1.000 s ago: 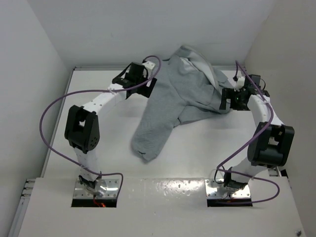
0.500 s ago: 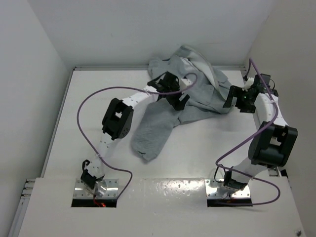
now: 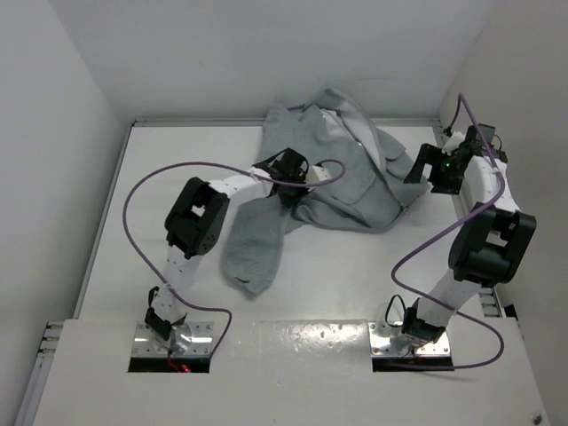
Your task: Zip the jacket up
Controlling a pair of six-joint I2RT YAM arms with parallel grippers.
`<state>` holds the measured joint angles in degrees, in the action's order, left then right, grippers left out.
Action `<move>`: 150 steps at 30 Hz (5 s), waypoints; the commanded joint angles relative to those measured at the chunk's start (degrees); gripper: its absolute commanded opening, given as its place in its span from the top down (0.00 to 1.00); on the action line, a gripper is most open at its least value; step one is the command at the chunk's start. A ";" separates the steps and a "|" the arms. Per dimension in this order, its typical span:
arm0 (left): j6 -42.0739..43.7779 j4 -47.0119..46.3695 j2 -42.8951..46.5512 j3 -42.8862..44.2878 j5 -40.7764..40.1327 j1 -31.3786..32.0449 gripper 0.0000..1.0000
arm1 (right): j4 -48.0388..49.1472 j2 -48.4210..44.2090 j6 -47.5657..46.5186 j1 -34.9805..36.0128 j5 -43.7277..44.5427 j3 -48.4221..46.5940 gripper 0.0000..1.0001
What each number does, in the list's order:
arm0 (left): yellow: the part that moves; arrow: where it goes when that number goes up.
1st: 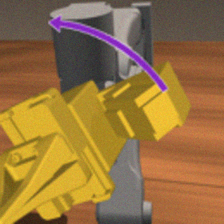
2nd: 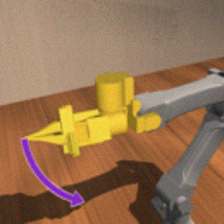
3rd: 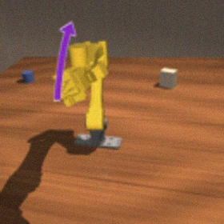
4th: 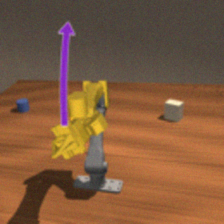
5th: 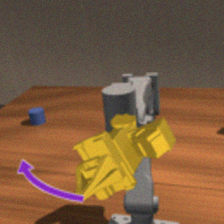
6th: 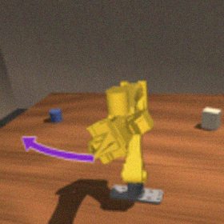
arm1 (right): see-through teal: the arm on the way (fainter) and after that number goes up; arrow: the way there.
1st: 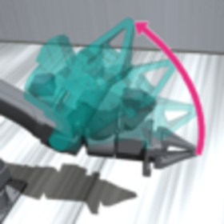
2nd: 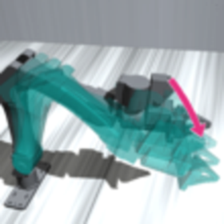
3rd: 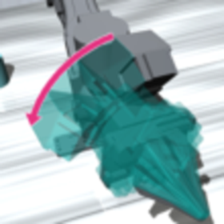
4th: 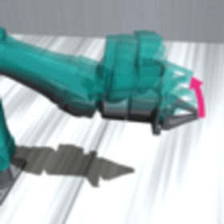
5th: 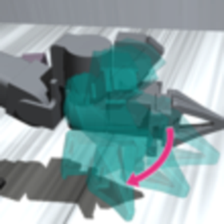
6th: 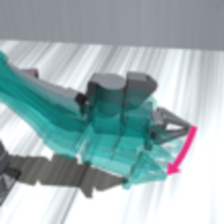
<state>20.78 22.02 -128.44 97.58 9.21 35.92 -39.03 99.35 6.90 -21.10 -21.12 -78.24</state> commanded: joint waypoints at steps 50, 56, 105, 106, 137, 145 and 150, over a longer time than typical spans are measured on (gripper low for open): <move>1.55 24.47 26.32 -27.27 20.58 -25.11 0.49 | -9.14 -1.26 -10.76 32.62 -1.73 -2.45 0.00; 4.35 25.96 22.89 -26.56 23.99 -26.86 0.53 | -12.48 -1.96 -14.19 32.62 -8.13 -3.94 0.00; 7.31 27.62 24.82 -27.97 27.33 -30.21 0.57 | -5.36 -6.80 -4.87 34.20 -26.69 4.67 0.05; 8.57 29.73 25.52 -27.97 30.05 -30.21 0.57 | -5.36 -6.63 -5.05 34.29 -26.69 4.59 0.05; 7.34 22.45 26.04 -33.15 31.91 -29.07 0.93 | -3.61 -9.52 -6.02 34.11 -25.90 7.83 0.07; 11.75 27.29 36.31 -31.68 48.22 -28.45 1.00 | 0.95 -11.19 -2.08 35.51 -30.45 9.94 0.07; 10.87 26.59 36.78 -29.39 58.71 -24.59 1.00 | 12.61 -12.25 7.76 36.92 -34.15 14.59 0.06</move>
<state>30.85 48.58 -92.53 65.49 56.97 9.04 -35.92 89.03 8.12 14.76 -51.03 -65.47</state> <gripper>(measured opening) 0.010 0.939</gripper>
